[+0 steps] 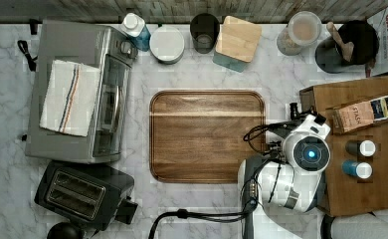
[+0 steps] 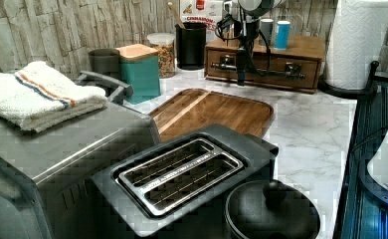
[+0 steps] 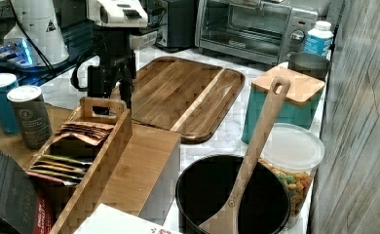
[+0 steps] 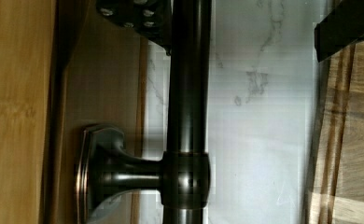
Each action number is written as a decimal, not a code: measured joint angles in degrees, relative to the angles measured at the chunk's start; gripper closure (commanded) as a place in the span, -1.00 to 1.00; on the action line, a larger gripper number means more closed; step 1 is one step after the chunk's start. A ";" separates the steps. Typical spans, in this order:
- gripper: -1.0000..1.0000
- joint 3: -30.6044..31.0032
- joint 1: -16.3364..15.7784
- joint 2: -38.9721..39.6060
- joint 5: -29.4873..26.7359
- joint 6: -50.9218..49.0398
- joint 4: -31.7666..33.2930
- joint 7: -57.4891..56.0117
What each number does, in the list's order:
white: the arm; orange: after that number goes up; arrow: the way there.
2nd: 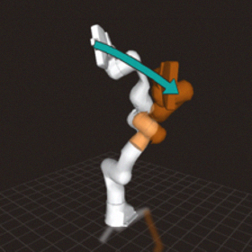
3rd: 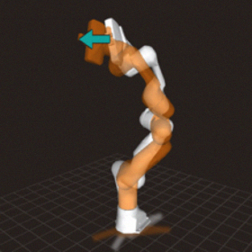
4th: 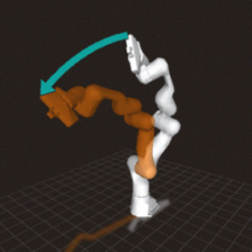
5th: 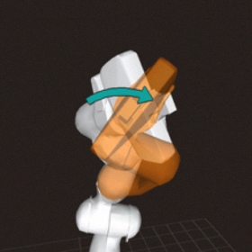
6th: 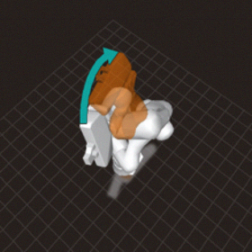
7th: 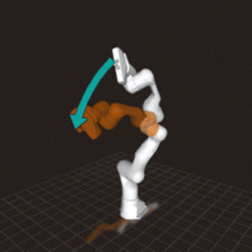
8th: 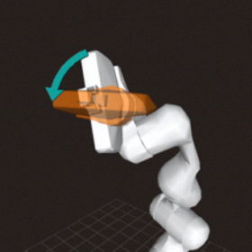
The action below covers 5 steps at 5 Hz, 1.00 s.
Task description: Open the drawer.
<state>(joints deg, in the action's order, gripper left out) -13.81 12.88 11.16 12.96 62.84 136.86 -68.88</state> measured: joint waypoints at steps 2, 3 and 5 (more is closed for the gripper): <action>-1.00 -0.01 0.86 1.16 -2.06 0.62 -0.34 -0.28; -1.00 0.13 1.04 2.48 -3.33 0.78 -0.34 -1.34; -1.00 0.03 0.66 1.17 -3.34 0.62 0.67 -1.73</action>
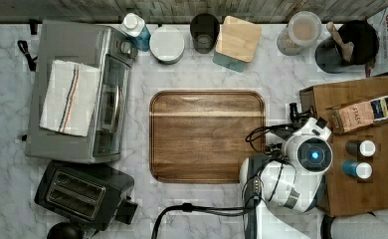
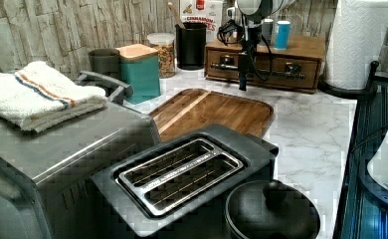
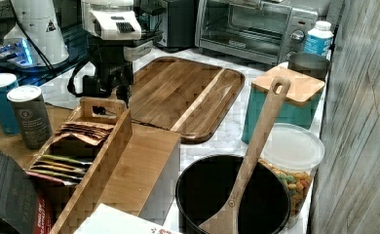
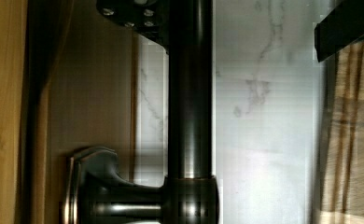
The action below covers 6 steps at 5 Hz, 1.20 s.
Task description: Open the drawer.
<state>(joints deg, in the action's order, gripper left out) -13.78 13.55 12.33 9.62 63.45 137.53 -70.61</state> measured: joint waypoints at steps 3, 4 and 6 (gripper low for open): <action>-1.00 5.62 1.73 -4.38 -6.63 3.47 6.15 -0.17; -1.00 5.90 -0.26 -5.78 -6.64 6.43 9.18 5.20; -1.00 8.14 -5.60 -8.40 -5.48 9.57 13.99 17.77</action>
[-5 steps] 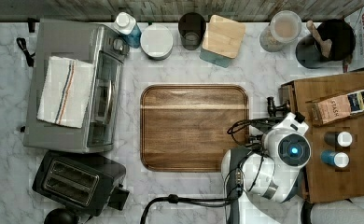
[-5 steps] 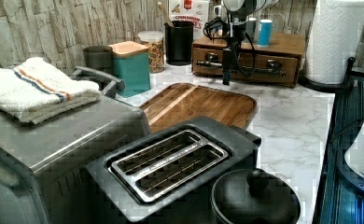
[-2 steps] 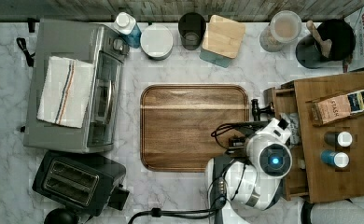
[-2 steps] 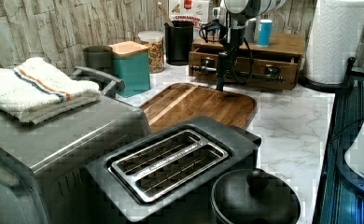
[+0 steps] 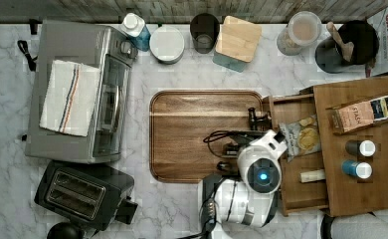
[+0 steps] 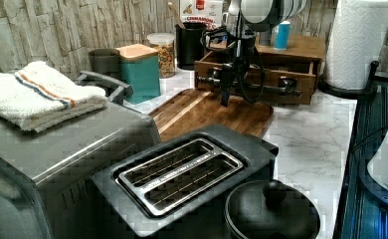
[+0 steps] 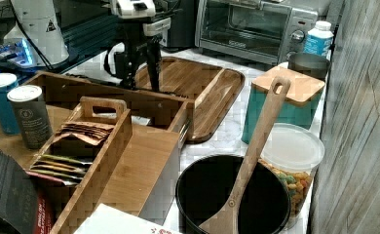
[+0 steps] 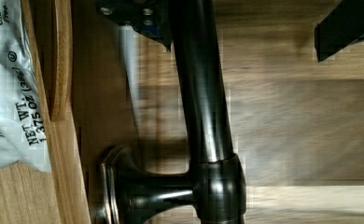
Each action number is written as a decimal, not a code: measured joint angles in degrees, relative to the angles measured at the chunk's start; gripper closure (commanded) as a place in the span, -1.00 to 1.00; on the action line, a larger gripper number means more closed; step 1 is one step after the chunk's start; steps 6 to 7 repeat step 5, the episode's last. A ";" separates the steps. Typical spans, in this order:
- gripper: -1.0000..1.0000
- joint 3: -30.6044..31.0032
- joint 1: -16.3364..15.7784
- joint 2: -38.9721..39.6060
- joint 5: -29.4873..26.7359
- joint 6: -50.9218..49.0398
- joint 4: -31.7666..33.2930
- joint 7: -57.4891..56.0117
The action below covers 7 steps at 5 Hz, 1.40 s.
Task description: Open the drawer.
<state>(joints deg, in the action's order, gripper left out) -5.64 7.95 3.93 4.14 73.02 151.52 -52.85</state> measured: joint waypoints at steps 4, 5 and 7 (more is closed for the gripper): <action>-1.00 5.57 -0.91 -3.81 -9.49 0.34 3.92 0.03; -1.00 5.77 -0.73 -5.12 -12.01 0.67 5.04 -3.66; -1.00 5.77 -0.73 -5.12 -12.01 0.67 5.04 -3.66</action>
